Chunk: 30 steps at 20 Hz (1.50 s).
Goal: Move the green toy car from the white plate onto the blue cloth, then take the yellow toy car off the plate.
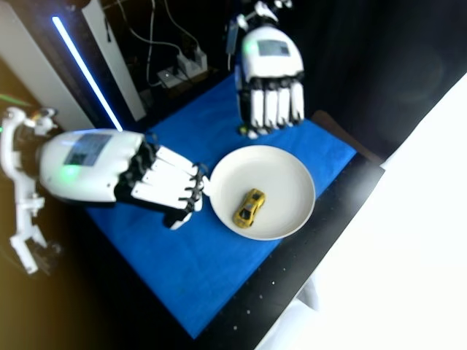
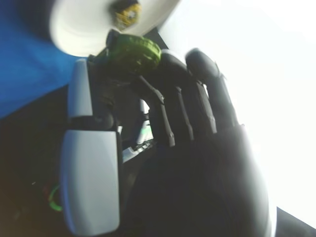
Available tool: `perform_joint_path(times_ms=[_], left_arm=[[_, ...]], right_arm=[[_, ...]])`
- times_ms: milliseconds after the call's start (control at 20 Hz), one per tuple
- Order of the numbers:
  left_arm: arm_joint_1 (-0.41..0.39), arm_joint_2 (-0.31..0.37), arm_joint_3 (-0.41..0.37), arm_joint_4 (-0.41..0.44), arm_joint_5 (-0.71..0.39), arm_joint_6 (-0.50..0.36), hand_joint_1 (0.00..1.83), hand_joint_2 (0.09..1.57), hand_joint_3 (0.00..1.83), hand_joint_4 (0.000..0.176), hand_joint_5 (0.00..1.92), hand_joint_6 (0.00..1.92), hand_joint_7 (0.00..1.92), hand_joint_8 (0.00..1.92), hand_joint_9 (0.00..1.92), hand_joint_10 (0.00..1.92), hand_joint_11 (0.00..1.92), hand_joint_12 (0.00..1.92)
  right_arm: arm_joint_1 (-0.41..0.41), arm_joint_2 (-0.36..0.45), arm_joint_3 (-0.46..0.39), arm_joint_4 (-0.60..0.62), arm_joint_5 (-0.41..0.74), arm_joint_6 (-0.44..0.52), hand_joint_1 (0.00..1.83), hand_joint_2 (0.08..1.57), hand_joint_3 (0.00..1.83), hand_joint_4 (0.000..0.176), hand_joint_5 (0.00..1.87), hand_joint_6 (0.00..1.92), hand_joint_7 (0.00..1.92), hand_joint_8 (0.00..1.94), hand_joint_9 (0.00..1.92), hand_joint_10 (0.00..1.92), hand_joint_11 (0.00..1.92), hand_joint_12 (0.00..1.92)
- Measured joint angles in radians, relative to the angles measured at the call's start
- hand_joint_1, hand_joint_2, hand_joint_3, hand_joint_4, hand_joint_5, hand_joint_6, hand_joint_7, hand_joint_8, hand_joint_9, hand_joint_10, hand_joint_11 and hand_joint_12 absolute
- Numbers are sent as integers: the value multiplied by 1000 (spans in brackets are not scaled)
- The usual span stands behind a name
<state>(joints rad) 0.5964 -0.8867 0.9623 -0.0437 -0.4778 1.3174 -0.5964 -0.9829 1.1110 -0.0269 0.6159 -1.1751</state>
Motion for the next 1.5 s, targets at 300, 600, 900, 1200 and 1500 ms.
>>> perform_joint_path(times_ms=[300, 600, 900, 1200, 1500], left_arm=[[98, 67, -101, 17, -45, 0, 1329, 1222, 0, 0, 737, 1289, 786, 1363, 693, 1496, 436, 1670], [185, 74, -116, 18, -62, -72, 1133, 1261, 1, 10, 689, 1370, 738, 1466, 518, 1409, 265, 1802], [198, 73, -116, 18, -66, -91, 694, 1068, 0, 92, 455, 615, 509, 440, 369, 763, 62, 1619], [200, 76, -116, 13, -84, -92, 459, 937, 0, 117, 410, 25, 468, 11, 320, 331, 0, 1383], [213, 79, -100, -69, -182, -93, 200, 1204, 1, 102, 414, 6, 489, 5, 183, 782, 0, 1448]], right_arm=[[-6, 2, 0, 6, 6, 0, 1102, 1028, 0, 0, 667, 281, 625, 677, 527, 1177, 429, 1667], [-7, 5, 0, 13, 0, 0, 1139, 1035, 3, 0, 718, 188, 665, 590, 533, 1177, 431, 1674], [-14, 8, 0, 17, 0, 0, 1118, 1044, 0, 0, 705, 221, 653, 656, 553, 1208, 494, 1657], [-15, 7, 0, 16, 0, 0, 1104, 1040, 0, 0, 702, 238, 675, 625, 575, 1124, 466, 1625], [-15, 7, 0, 18, 1, 0, 1094, 1041, 1, 0, 694, 242, 678, 542, 545, 1080, 399, 1616]])
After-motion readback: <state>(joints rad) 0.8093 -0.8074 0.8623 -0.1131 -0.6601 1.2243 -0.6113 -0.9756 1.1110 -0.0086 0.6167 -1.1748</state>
